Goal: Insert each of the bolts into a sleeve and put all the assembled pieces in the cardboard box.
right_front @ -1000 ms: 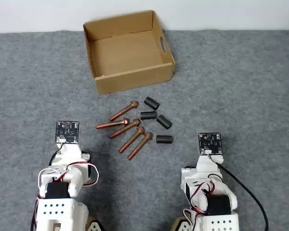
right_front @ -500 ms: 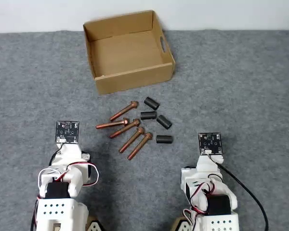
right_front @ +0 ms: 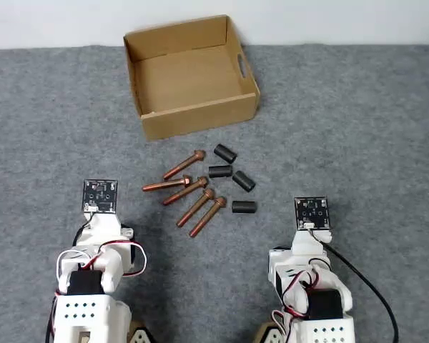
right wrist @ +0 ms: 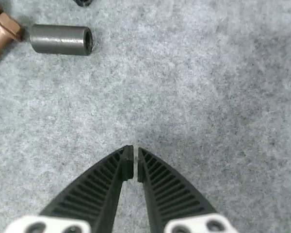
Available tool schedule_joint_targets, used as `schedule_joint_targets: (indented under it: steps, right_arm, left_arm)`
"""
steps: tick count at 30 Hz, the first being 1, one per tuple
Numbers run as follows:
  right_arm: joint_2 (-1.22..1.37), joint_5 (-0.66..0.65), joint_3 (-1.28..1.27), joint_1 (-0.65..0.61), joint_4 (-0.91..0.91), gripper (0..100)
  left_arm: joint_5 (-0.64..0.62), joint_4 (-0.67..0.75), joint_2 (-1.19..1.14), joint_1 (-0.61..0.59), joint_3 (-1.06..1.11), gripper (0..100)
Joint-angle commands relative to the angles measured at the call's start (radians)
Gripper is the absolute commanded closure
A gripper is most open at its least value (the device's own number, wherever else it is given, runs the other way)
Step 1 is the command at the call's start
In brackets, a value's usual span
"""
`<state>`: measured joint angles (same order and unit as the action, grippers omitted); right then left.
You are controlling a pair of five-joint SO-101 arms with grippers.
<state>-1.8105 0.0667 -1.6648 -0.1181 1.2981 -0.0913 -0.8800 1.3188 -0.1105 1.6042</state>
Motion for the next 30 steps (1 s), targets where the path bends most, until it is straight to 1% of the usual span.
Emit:
schedule_joint_targets:
  steps: [1,4,9,16,19,25,27,30]
  right_arm:
    - [-0.004,-0.009,-0.018,0.001,0.008,98.7]
    - [-0.004,-0.009,0.008,0.01,0.007,99.0]
    - [-0.002,-0.026,0.147,0.028,0.013,99.1]
    - [0.047,-0.216,0.348,0.028,0.024,99.1]
    - [0.157,-0.275,0.416,0.033,0.027,99.1]
    - [0.473,-0.328,0.614,0.027,0.012,99.1]
    - [0.598,-0.374,0.68,0.027,-0.008,99.1]
    - [0.785,-0.496,0.779,0.027,-0.028,99.0]
  left_arm:
    - [0.003,0.025,0.0,-0.002,-0.004,100]
    - [0.003,0.025,0.0,-0.002,-0.004,100]
    - [0.003,0.025,0.0,-0.002,-0.004,100]
    - [0.003,0.025,0.0,-0.002,-0.004,100]
    - [0.003,0.025,0.0,-0.002,-0.004,100]
    - [0.003,0.025,0.0,-0.002,-0.004,100]
    - [0.003,0.025,0.0,-0.002,-0.004,100]
    - [0.003,0.025,0.0,-0.002,-0.004,100]
